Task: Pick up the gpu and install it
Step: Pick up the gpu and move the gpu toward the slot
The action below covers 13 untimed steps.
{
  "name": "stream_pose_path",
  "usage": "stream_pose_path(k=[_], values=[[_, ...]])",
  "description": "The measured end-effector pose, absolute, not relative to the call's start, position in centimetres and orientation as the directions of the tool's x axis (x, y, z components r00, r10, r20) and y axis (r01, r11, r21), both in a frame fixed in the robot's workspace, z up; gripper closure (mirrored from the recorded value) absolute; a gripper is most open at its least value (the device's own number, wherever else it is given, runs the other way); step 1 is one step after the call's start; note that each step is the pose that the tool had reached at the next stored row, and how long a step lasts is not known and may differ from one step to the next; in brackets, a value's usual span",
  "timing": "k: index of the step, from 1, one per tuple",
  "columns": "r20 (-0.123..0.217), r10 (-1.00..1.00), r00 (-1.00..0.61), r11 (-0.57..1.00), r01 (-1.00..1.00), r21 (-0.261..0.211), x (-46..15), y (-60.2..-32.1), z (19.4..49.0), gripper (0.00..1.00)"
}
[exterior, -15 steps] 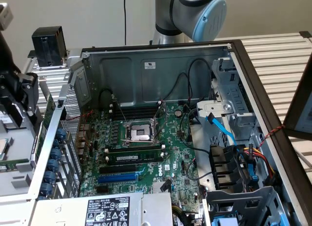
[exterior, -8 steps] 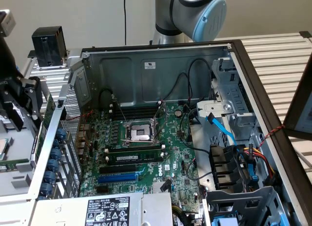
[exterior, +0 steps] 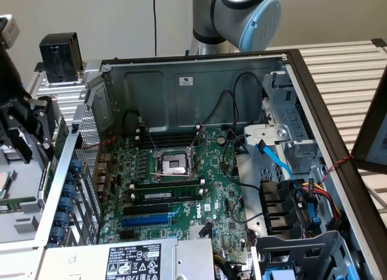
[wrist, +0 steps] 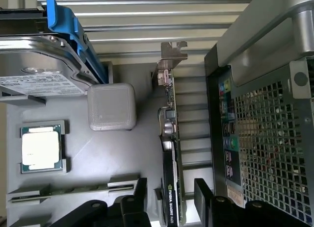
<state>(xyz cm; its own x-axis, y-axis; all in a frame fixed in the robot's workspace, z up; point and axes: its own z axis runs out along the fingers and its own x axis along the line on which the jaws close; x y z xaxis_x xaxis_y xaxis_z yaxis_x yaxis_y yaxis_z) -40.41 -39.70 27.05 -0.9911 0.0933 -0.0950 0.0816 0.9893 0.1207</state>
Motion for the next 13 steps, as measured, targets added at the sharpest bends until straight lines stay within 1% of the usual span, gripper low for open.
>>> stream_pose_path(k=[8,13], values=[[-0.099,0.040,-0.994,0.990,0.026,0.139,-40.4,-39.9,26.2,0.49],[-0.104,0.039,-0.994,0.990,0.024,0.141,-40.3,-40.1,25.5,0.49]])
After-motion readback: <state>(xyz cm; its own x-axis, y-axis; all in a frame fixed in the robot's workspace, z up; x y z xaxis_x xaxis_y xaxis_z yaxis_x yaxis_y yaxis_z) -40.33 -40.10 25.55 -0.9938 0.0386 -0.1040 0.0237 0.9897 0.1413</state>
